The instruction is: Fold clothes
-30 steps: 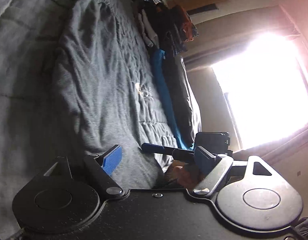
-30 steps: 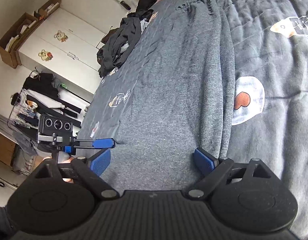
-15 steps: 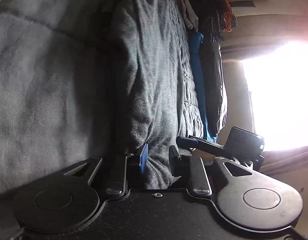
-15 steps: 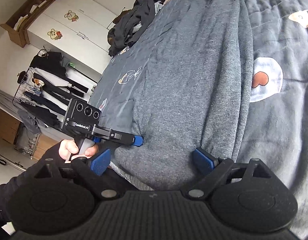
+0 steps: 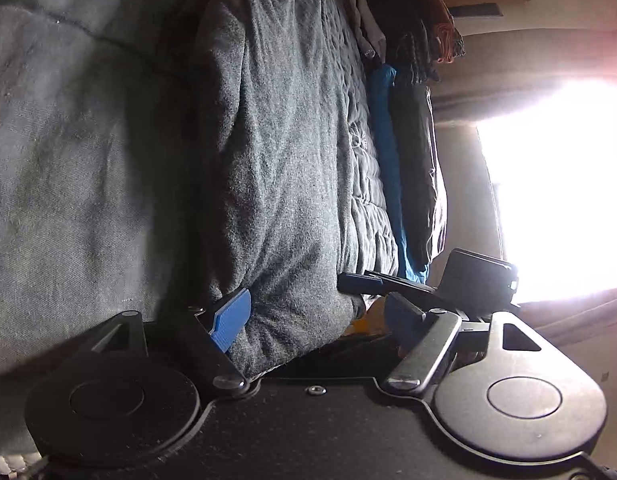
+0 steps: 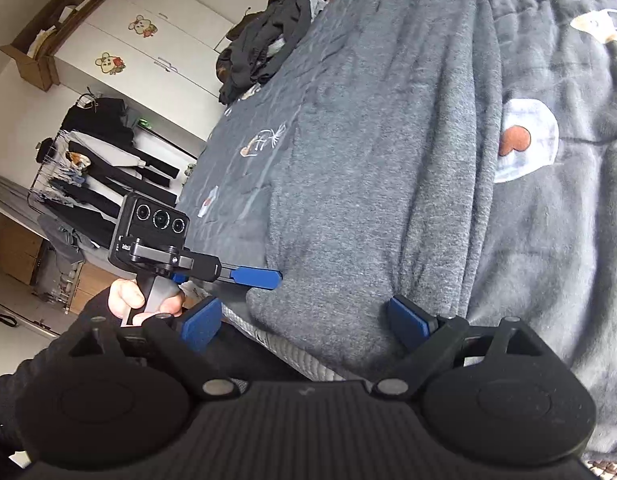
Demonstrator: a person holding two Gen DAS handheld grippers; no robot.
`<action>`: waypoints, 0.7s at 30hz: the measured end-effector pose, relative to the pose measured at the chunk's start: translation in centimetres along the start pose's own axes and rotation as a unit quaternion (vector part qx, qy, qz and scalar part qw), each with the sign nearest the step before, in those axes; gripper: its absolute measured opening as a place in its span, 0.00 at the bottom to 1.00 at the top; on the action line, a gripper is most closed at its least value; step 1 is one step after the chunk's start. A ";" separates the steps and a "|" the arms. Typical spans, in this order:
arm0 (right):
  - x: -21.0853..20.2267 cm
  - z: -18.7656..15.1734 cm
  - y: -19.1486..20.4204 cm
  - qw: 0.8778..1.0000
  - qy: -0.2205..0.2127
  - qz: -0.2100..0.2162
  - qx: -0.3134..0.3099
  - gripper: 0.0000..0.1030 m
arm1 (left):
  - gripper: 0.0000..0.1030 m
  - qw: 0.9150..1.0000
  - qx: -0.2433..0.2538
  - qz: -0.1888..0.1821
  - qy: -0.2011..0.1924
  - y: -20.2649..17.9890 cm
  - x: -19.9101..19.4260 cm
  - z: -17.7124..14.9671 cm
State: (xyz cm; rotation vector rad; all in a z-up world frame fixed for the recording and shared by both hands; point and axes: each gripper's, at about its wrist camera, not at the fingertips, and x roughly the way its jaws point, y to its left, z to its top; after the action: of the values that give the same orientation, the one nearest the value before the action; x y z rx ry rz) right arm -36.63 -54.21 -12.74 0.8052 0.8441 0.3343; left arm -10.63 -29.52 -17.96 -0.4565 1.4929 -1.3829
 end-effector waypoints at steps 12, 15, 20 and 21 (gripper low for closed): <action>-0.8 -0.3 0.7 1.000 -0.009 -0.001 -0.008 0.88 | 0.74 0.999 0.009 0.029 0.012 -1.7 0.4 -1.7; -0.6 -0.3 0.7 1.000 -0.005 -0.005 -0.010 0.88 | 0.76 0.999 0.017 0.038 0.020 -2.1 0.8 -1.7; -1.2 -0.3 1.1 1.000 -0.015 -0.011 -0.015 0.88 | 0.81 0.997 0.066 0.037 -0.015 -5.8 -1.6 -1.5; -1.5 -0.2 1.3 1.000 -0.022 -0.012 -0.017 0.88 | 0.82 0.996 0.081 0.039 -0.028 -6.7 -2.1 -1.3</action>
State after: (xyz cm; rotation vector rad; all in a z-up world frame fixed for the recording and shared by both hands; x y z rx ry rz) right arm -37.74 -54.05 -11.01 0.7672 0.8044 0.3070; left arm -13.12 -28.97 -11.24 -0.3287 1.3270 -1.4043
